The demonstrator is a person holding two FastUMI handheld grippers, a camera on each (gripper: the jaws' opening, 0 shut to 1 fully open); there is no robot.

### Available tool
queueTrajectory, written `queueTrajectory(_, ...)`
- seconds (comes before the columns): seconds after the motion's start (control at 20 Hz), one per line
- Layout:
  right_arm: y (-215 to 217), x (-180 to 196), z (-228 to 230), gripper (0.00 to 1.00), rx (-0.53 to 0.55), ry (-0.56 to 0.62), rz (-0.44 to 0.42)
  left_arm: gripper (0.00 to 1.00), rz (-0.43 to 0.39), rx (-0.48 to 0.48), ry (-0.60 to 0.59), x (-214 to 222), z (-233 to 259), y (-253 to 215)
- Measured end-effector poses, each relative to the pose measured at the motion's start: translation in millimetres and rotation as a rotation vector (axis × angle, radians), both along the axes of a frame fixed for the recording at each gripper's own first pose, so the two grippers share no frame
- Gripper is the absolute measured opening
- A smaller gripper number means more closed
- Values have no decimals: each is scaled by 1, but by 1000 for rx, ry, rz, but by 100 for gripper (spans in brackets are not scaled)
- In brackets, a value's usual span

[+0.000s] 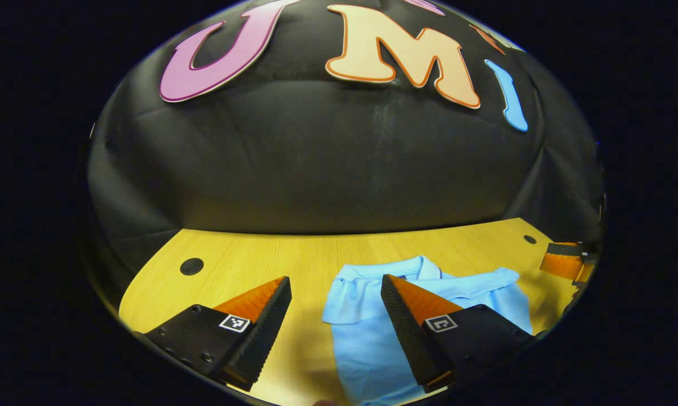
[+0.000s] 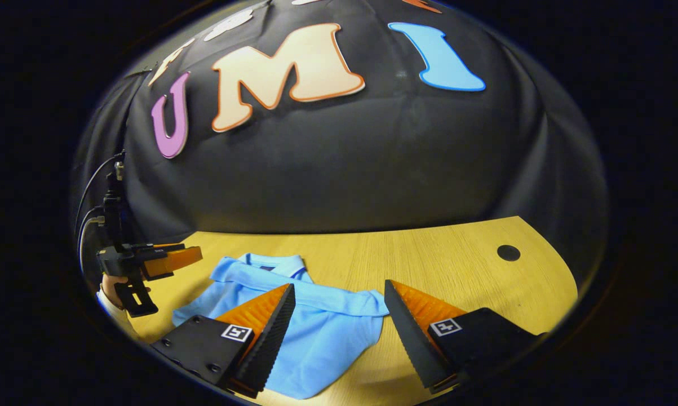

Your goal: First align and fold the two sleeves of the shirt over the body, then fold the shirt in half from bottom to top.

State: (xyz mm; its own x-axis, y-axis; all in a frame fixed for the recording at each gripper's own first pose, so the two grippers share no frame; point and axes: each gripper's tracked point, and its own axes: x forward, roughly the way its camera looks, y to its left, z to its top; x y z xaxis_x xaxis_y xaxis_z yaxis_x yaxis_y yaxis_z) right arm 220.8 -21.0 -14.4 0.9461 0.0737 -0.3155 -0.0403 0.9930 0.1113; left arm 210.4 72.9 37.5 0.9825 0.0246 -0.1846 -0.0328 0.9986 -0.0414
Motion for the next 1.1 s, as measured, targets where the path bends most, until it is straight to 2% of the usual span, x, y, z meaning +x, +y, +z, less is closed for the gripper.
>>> queueTrajectory(0.1, 10, -26, 13, 98, 10, -40, 33, 96, -1, -22, -26, -27, 5, -7)
queueTrajectory(0.25, 17, -60, 26, 98, 25, -88, 61, 96, 20, -7, -54, -65, 9, -12)
queueTrajectory(0.5, 17, -102, 24, 98, 50, -114, 87, 96, 47, 8, -92, -116, 9, -27)
queueTrajectory(0.6, 13, -110, 14, 98, 64, -109, 90, 96, 58, -2, -82, -129, 2, -31)
queueTrajectory(0.8, 3, -120, 4, 98, 54, -113, 80, 96, 172, 13, -108, -146, -2, -16)
queueTrajectory(1.1, -1, -130, 7, 98, 54, -145, 77, 96, 210, -18, -62, -165, -20, -13)
